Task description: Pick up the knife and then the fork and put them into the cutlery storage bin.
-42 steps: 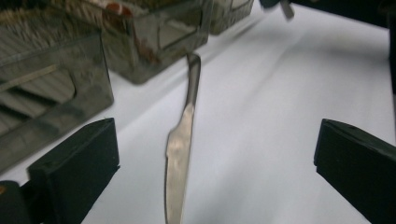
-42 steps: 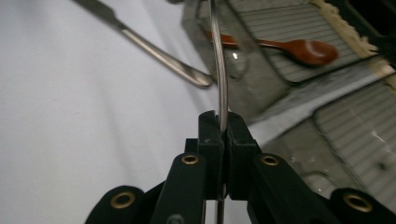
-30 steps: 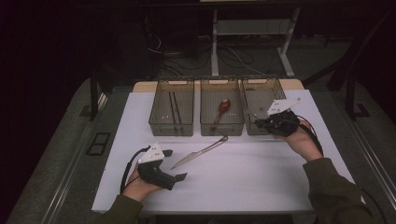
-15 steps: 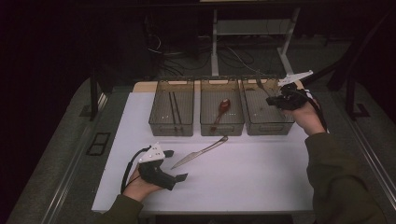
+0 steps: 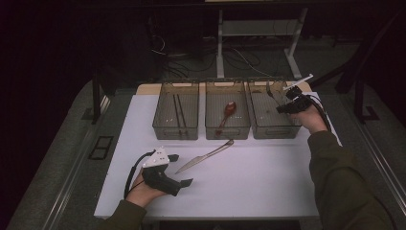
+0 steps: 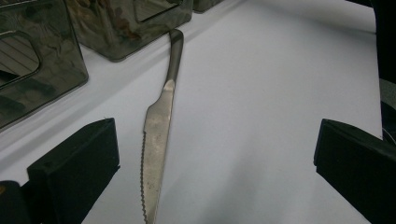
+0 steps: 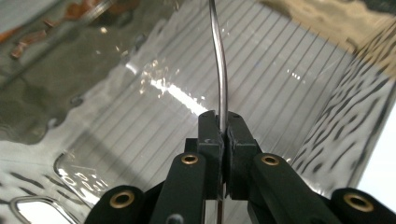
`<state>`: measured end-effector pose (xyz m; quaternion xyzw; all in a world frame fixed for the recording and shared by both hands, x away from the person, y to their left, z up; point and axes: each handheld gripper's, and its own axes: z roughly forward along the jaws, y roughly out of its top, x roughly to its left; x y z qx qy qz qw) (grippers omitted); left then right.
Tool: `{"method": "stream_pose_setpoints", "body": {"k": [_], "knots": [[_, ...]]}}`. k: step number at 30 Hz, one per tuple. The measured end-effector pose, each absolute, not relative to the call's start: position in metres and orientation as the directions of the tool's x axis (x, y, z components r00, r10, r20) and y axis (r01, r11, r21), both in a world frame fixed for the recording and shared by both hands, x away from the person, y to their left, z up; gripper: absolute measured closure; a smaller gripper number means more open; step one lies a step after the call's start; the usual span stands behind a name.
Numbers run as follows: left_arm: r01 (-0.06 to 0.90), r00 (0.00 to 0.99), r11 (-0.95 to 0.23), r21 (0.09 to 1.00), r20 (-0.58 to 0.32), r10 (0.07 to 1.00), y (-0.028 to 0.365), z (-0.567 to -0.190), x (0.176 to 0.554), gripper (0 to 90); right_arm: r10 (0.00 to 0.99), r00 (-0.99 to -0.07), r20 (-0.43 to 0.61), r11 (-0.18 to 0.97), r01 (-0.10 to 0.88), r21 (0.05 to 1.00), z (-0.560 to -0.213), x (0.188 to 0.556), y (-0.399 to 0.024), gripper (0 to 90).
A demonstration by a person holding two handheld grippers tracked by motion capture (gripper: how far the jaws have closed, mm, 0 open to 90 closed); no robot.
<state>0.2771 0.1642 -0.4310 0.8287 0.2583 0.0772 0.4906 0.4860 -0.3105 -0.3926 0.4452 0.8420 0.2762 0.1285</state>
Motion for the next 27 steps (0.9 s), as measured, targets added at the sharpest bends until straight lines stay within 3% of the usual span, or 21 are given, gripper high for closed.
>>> {"method": "stream_pose_setpoints", "body": {"k": [3, 7, 17, 27], "knots": [[0.354, 0.855, -0.387, 0.851, -0.126, 0.504, 0.165, -0.431, 0.277, 0.0, 0.822, -0.569, 0.028, 0.461, 0.693, 0.554, -0.397, 0.487, -0.311, 83.8], [0.355, 0.854, -0.387, 0.851, -0.126, 0.505, 0.165, -0.431, 0.277, 0.0, 0.827, -0.561, 0.027, 0.437, 0.672, 0.598, -0.392, 0.483, -0.313, 66.9], [0.364, 0.849, -0.405, 0.838, -0.12, 0.515, 0.163, -0.43, 0.278, 0.4, 0.818, -0.568, 0.094, 0.347, 0.616, 0.707, -0.372, 0.453, -0.318, 35.5], [0.378, 0.835, -0.415, 0.828, -0.112, 0.539, 0.159, -0.429, 0.282, 9.1, 0.778, -0.621, 0.095, 0.333, 0.536, 0.776, -0.365, 0.397, -0.311, 23.4]]}}
